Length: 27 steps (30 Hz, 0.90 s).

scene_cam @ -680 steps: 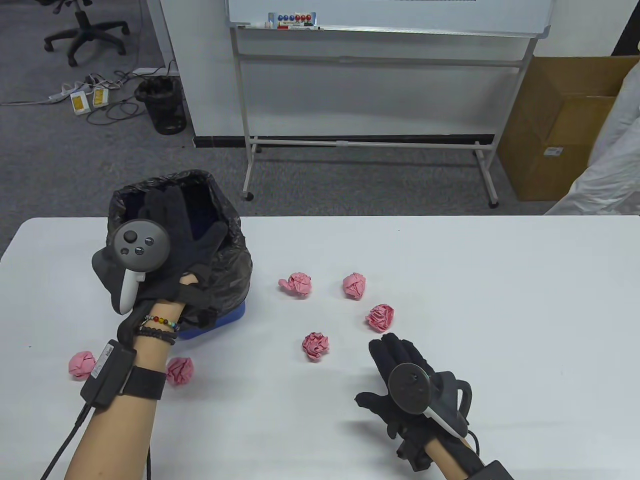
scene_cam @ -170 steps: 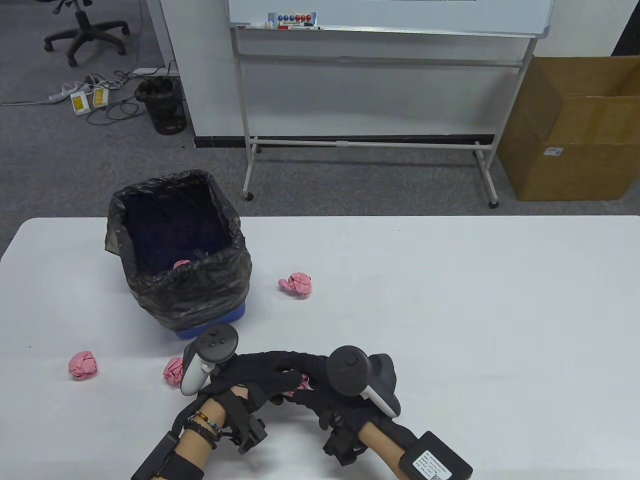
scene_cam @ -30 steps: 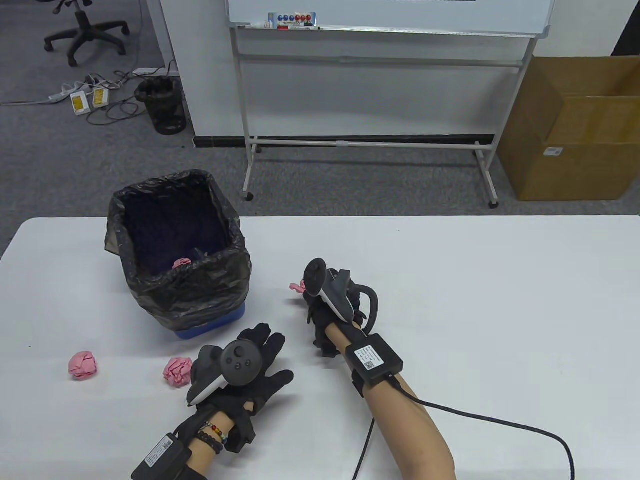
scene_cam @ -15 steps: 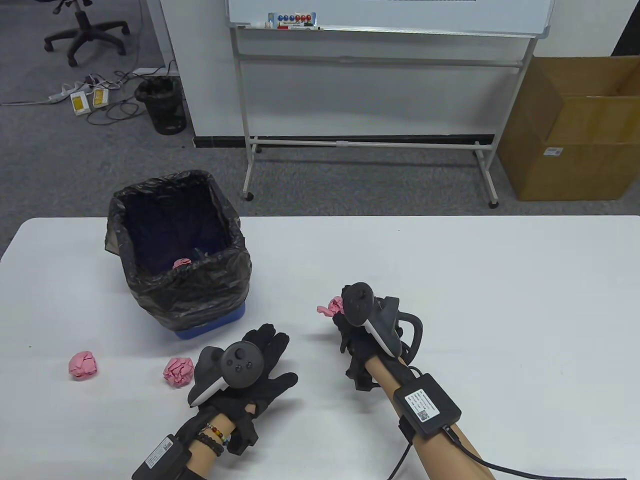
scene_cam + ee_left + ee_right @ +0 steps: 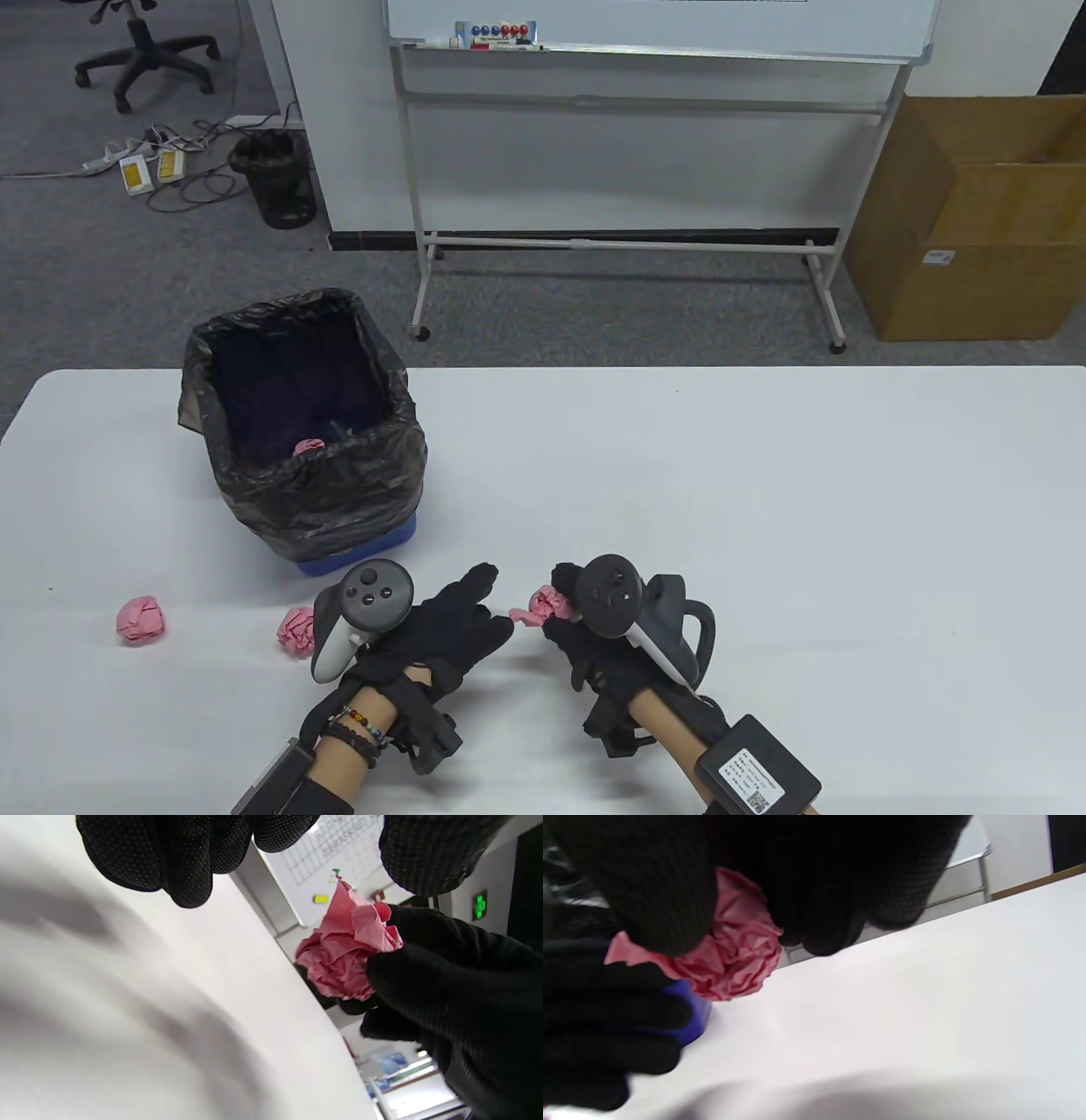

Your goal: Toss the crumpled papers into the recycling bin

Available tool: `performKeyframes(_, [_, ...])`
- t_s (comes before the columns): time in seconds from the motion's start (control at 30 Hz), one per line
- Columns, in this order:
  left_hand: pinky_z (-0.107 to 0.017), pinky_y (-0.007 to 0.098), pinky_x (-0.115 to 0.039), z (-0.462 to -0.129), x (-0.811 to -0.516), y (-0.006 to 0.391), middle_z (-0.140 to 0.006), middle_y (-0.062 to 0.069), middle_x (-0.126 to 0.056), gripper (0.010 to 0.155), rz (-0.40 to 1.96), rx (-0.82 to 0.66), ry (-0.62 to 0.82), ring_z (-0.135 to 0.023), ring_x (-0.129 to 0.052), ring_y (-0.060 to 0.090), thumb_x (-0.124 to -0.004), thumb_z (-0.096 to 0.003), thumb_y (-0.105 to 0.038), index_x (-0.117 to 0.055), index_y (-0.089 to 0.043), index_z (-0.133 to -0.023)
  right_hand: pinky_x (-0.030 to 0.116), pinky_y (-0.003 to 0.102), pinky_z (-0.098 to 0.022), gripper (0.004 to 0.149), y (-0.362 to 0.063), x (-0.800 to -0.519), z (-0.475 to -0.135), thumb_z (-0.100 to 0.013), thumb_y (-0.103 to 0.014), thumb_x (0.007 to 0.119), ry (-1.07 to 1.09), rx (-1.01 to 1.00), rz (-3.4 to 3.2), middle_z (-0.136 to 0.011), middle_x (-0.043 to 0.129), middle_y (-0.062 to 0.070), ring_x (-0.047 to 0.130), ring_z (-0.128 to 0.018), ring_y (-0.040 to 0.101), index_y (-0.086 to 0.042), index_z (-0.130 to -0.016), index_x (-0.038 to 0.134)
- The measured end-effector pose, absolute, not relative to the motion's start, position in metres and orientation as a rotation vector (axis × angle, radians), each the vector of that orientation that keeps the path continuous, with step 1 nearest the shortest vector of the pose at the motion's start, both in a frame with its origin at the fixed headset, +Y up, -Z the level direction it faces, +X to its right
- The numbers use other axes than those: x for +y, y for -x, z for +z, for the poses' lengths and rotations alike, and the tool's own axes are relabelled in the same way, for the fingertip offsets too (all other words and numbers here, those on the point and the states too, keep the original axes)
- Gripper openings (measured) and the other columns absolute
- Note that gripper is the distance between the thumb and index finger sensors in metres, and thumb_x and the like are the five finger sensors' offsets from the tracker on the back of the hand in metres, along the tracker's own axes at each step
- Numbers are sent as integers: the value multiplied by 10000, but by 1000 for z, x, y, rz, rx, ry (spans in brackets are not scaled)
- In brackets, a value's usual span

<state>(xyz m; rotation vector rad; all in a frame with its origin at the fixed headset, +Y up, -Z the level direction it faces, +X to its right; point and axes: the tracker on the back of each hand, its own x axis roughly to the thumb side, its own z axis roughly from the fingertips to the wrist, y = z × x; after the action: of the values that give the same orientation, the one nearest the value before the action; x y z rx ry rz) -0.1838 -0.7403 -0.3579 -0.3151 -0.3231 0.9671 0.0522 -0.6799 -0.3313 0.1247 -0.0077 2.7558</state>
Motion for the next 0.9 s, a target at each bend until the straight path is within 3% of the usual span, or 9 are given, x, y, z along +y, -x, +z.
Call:
performKeyframes(0.17, [-631, 550, -781, -359, -742, 183, -1134, 282, -590, 905, 1000, -327, 356, -925, -863, 422, -762, -439, -631, -469, -111, -1118, 850, 354, -516, 679, -38, -685, -318, -293, -481, 945, -220, 26, 2731, -903, 914, -24, 1000, -740, 207, -299, -923, 771])
performKeyframes(0.43, [-521, 456, -909, -360, -743, 182, -987, 229, -841, 811, 1023, -356, 417, -746, -1050, 294, -800, -435, -605, -635, -109, -1054, 859, 345, -507, 685, -28, -691, -314, -275, -489, 953, -276, 27, 2675, -886, 926, -33, 1011, -726, 193, -298, -910, 779])
performKeyframes(0.7, [-488, 443, -944, -359, -739, 181, -918, 187, -922, 673, 1022, -359, 418, -690, -1093, 277, -865, -437, -503, -752, -122, -980, 863, 343, -510, 696, -28, -696, -313, -270, -488, 953, -290, 33, 2643, -890, 923, -37, 1011, -734, 190, -293, -914, 773])
performKeyframes(0.9, [-475, 444, -953, -360, -734, 182, -905, 164, -945, 608, 970, -330, 388, -674, -1103, 282, -890, -433, -475, -808, -146, -938, 823, 386, -577, 751, -33, -700, -310, -282, -515, 927, -320, 62, 2652, -973, 848, -26, 942, -845, 235, -302, -968, 705])
